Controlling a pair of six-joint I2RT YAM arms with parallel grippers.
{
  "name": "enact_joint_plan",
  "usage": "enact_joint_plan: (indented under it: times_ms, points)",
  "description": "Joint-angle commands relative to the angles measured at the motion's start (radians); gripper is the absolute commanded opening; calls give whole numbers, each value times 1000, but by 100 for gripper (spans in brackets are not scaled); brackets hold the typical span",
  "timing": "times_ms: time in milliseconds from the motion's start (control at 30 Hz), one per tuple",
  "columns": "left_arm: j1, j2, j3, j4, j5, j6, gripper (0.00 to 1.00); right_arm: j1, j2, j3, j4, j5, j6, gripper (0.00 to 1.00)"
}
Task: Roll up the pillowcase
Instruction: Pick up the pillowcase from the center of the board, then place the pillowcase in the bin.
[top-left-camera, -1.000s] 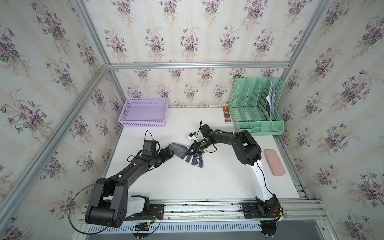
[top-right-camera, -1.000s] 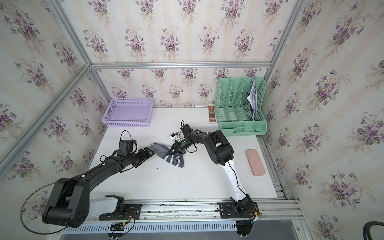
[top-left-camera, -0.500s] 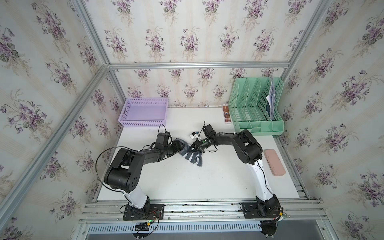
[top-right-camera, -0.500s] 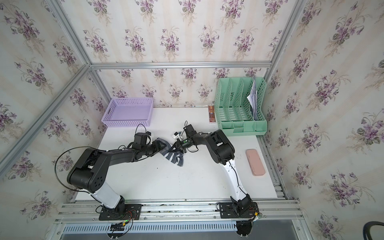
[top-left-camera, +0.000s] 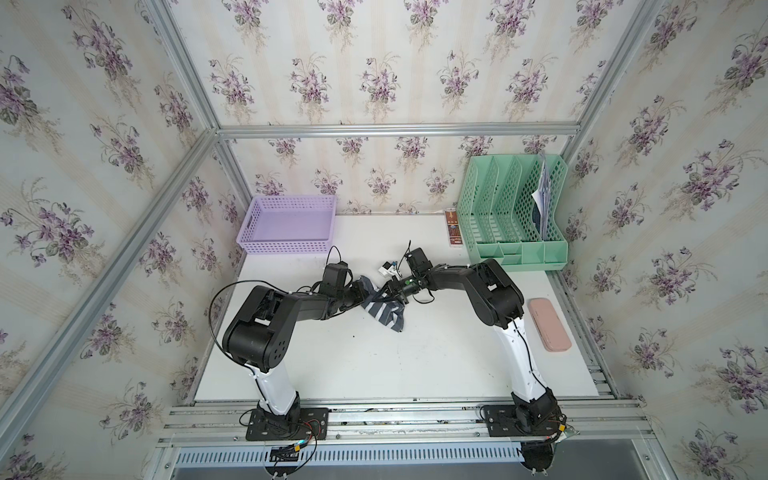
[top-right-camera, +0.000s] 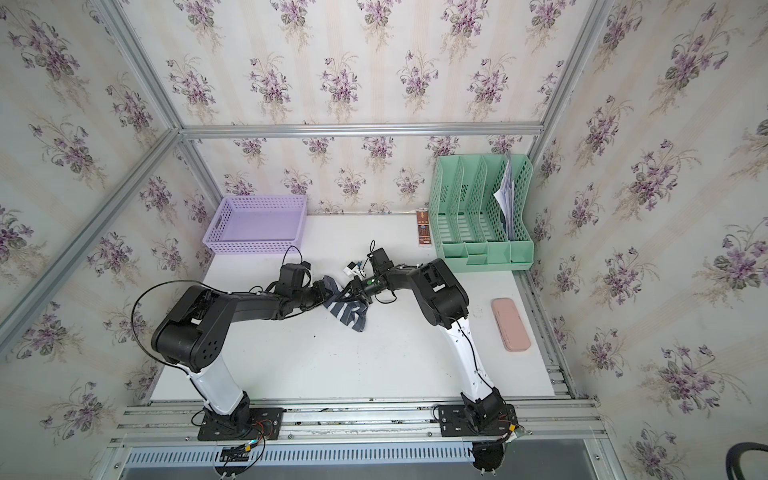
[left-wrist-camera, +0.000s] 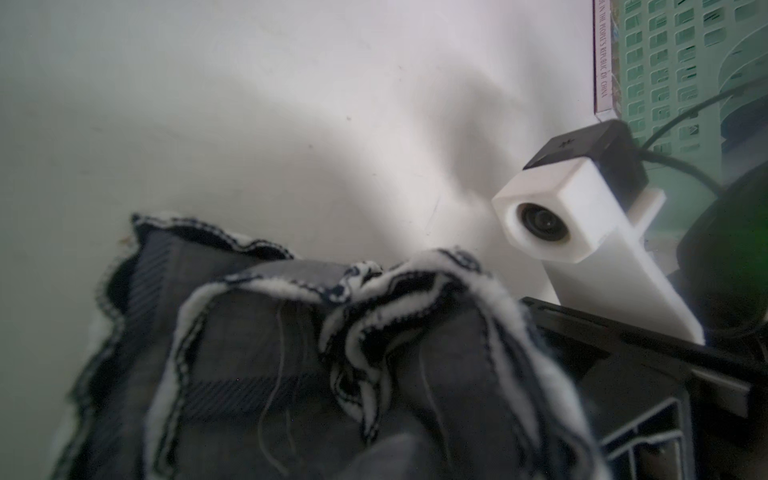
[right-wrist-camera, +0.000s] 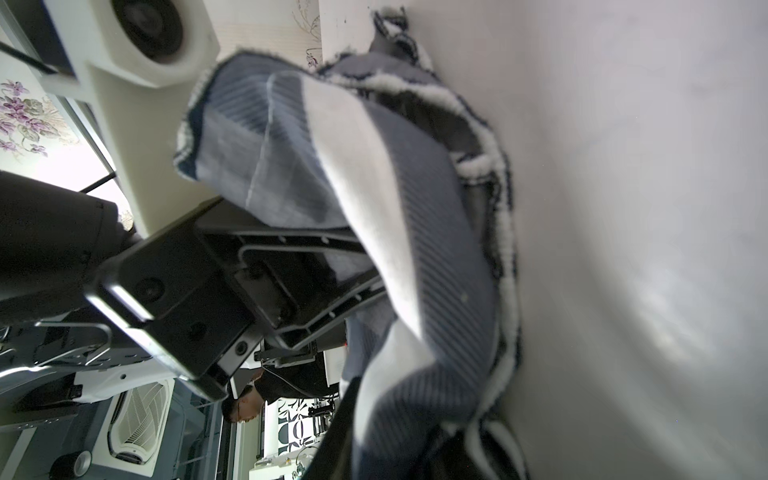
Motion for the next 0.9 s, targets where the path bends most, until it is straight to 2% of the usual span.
enact_joint_plan:
  times_ms: [0,33,67,133,167,267,333,500,700,867]
  points:
    - [0,-20,1,-140,-60,12,0,-5,-42,-11,-56,100,-26,47]
    - [1,-31,8,-152,-58,12,0,-10,-61,-16,-55,117,-30,54]
    - [0,-42,16,-165,-58,11,0,-15,-86,-25,-54,128,-34,71]
    - [0,-68,37,-200,-60,8,0,-18,-135,-34,-78,158,-61,97]
    - [0,-83,52,-223,-63,7,0,-65,-168,-38,-103,192,-79,100]
    - [0,-144,94,-288,-75,-10,0,-115,-279,-72,-162,315,-114,100]
    - [1,-197,121,-312,-91,-31,0,-158,-369,-128,-133,397,-91,100]
    - [22,-291,299,-428,-186,-4,0,-219,-537,-243,-65,565,-70,100]
    - [190,-234,578,-528,-308,61,0,-217,-580,-288,-17,552,-67,100]
    - [384,-60,772,-532,-371,-18,0,-217,-620,-326,-26,547,-107,100]
